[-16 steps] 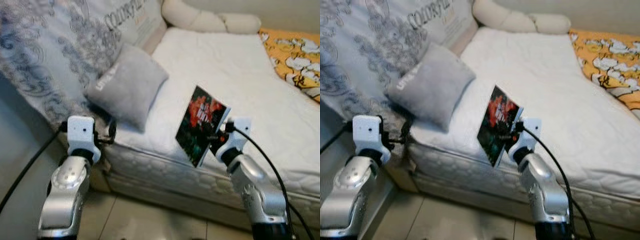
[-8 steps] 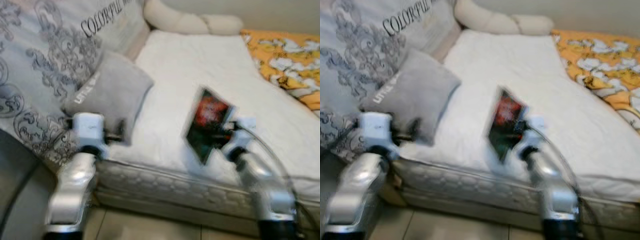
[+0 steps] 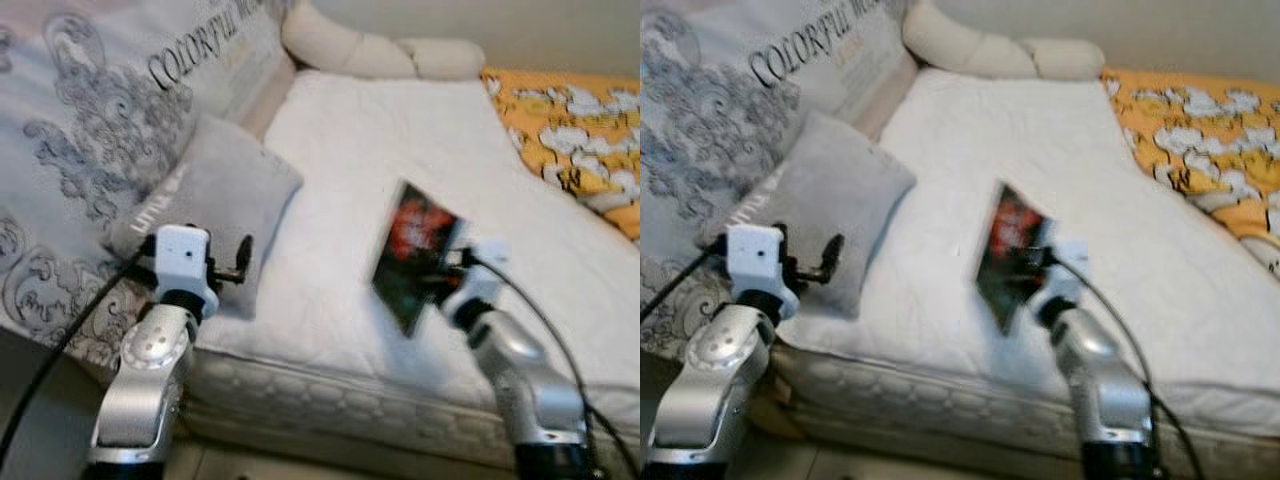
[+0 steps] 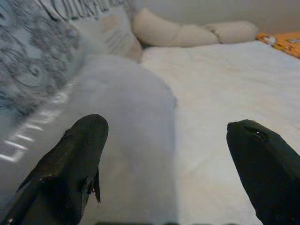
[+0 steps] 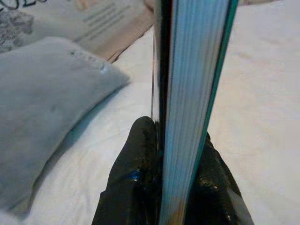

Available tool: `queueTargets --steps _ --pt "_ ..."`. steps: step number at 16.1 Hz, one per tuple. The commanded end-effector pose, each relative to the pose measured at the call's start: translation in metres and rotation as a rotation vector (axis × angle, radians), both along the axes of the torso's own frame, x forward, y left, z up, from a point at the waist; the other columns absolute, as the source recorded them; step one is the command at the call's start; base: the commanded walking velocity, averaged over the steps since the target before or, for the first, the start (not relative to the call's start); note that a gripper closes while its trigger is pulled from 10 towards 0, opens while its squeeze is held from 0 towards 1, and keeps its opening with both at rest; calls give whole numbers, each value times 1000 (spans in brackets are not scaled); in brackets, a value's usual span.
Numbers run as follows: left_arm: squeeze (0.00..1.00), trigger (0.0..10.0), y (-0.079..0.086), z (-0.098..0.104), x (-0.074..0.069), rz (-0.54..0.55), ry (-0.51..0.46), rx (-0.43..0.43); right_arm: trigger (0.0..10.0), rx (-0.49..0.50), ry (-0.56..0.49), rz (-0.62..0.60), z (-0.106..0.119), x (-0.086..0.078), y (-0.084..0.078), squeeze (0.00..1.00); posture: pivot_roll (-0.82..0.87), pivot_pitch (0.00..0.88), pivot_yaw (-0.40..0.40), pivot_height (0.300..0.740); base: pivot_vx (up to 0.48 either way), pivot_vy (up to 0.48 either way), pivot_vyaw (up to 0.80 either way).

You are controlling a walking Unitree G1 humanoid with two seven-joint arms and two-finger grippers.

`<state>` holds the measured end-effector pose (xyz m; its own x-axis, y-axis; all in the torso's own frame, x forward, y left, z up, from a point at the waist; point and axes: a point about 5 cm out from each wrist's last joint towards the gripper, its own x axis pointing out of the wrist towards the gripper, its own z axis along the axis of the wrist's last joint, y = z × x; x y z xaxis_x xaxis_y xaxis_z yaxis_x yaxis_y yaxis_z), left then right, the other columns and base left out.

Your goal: Clean up the room

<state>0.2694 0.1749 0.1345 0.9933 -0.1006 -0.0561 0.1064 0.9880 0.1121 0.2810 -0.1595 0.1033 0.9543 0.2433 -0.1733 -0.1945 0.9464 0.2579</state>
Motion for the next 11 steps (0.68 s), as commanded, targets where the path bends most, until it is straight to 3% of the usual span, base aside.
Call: queueTargets --steps 1,9,11 --pt "0 10000 6 3 0 14 -11 13 10000 24 -65 44 13 4 13 0 -61 0 -18 740 334 0 0" --pt "0 10000 6 2 -1 -15 1 59 10000 23 -64 42 13 4 13 0 -51 0 -20 740 325 0 0" --pt "0 10000 7 2 -4 -29 14 73 10000 37 -55 42 14 2 9 0 -46 0 -27 740 0 0 0"
